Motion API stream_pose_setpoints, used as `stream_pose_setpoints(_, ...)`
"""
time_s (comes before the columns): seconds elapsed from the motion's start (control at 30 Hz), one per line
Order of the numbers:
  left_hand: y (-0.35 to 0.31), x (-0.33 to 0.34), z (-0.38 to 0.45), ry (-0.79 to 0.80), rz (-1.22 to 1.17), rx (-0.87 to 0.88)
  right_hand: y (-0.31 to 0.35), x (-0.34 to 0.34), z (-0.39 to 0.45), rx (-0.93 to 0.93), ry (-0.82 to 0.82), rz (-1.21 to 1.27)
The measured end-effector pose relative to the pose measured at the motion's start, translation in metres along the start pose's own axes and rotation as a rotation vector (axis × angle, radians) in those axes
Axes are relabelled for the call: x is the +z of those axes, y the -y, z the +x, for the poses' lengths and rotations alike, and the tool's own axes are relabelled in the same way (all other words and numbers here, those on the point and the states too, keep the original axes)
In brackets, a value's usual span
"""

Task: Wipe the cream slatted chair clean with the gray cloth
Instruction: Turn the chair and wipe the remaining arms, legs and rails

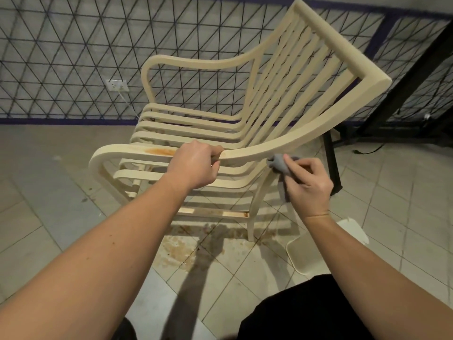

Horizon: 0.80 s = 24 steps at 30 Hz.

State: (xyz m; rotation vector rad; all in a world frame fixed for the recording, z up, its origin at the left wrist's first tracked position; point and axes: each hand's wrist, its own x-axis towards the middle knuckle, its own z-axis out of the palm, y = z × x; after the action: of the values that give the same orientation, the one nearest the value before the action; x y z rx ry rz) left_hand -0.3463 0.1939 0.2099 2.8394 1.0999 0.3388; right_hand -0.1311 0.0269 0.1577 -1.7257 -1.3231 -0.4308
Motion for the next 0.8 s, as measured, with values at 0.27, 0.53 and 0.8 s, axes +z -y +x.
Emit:
stream_pose_setpoints(0.27,0.029,-0.017,0.0,0.082,-0.195,0.016,0.059,-0.029,0.054,-0.282,0.116,-0.075)
stream_pose_setpoints(0.53,0.108,-0.049,-0.025,0.182,-0.031,-0.065,0.069,0.039,0.071,-0.374,0.649,-0.441)
stream_pose_setpoints(0.8,0.139,-0.044,-0.032,0.264,0.071,-0.141,0.064,0.035,0.078,-0.402,0.772,0.012)
